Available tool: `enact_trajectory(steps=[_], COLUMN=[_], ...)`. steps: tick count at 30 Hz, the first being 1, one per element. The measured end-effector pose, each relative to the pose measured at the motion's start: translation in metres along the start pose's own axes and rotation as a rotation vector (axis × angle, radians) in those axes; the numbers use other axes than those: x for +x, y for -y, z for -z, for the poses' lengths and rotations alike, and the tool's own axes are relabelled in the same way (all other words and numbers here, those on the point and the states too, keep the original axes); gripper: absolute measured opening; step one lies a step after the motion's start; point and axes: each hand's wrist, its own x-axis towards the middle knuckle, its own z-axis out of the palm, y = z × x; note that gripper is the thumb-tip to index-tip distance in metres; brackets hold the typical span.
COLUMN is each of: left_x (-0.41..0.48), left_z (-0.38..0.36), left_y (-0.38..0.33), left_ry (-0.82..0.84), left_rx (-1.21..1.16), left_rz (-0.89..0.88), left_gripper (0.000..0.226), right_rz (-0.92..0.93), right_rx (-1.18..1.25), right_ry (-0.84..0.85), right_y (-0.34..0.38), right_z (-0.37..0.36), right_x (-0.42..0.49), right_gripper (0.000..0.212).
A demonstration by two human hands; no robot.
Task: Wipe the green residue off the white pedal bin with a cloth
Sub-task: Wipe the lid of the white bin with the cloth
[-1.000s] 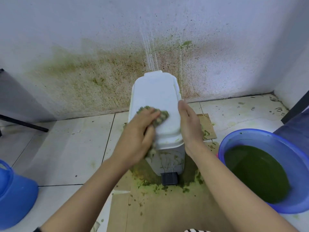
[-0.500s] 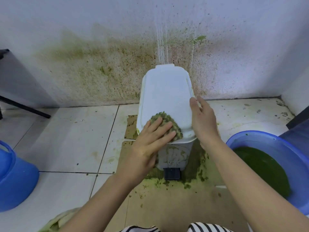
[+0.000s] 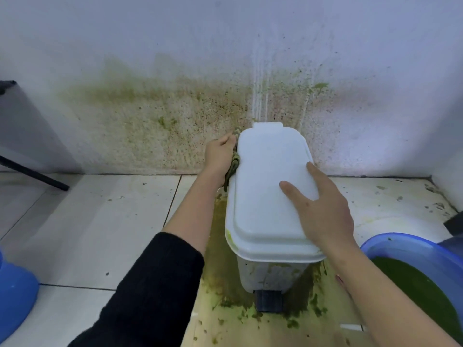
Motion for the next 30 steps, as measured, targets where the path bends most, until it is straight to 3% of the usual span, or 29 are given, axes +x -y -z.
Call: enact_trajectory(steps=[5, 11, 15, 21, 30], left_x=[-0.027, -0.119, -0.102, -0.045, -0.149], left_z=[0.006, 0.033, 0.027, 0.01, 0.035], left_y=[0.013, 0.033, 0.029, 0.002, 0.044], left_ry=[0.028, 0.059, 0.046, 0.058, -0.017], left_rx=[0.027, 0.071, 0.143, 0.088, 0.159], left_rz=[-0.078, -0.149, -0.163, -0.039, -0.164], left_gripper=[0.039, 0.036, 0.038, 0.041, 0.035], right_rz=[0.001, -0.006, -0.005, -0.002, -0.011], right_rx=[-0.009, -0.001, -0.005, 0.039, 0.087], right_ry=[-0.025, -0.037, -0.039, -0.042, -0.054], right_y=[0.0, -0.001, 0.0, -0.001, -0.001], right_z=[-0.001, -0.002, -0.002, -0.001, 0.0], right_x=[0.003, 0.001, 0.001, 0.001, 0.001], right_gripper=[0.073, 0.072, 0.072, 0.072, 0.072])
